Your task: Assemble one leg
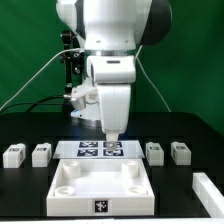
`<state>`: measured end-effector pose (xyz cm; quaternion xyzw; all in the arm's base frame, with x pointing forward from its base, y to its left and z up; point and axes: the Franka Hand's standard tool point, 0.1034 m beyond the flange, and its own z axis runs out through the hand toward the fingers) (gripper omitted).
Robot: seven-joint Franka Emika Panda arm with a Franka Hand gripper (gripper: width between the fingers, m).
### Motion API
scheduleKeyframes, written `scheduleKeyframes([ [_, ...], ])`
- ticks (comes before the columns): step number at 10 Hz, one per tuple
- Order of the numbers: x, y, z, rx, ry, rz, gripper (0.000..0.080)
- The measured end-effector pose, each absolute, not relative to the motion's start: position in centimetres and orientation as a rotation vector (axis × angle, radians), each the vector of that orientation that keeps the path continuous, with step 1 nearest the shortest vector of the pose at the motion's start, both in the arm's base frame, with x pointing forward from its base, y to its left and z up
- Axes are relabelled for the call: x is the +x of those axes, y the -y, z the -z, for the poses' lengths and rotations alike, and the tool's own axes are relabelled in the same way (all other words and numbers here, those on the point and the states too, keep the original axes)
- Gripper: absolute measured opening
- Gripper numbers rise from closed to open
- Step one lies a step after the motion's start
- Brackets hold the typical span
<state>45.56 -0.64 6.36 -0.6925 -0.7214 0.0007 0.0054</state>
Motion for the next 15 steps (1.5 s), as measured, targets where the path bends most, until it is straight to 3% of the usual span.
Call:
scheduleKeyframes([
  [4,45.2,2.2,-2.8,-2.174,2.206,-0.013,0.065],
  [9,45.2,2.2,-2.6,-2.189,2.188,-0.016,0.065],
  [12,45.2,2.2,-2.6,-2.189,2.187,-0.017,0.0248],
  [13,45.2,2.2,-2.6,-2.189,2.187,-0.017,0.0248],
  [14,45.2,2.2,-2.6,-2.189,2.187,-0.017,0.0077],
  [15,45.2,2.2,-2.6,-2.189,2.187,-0.017,0.0024],
])
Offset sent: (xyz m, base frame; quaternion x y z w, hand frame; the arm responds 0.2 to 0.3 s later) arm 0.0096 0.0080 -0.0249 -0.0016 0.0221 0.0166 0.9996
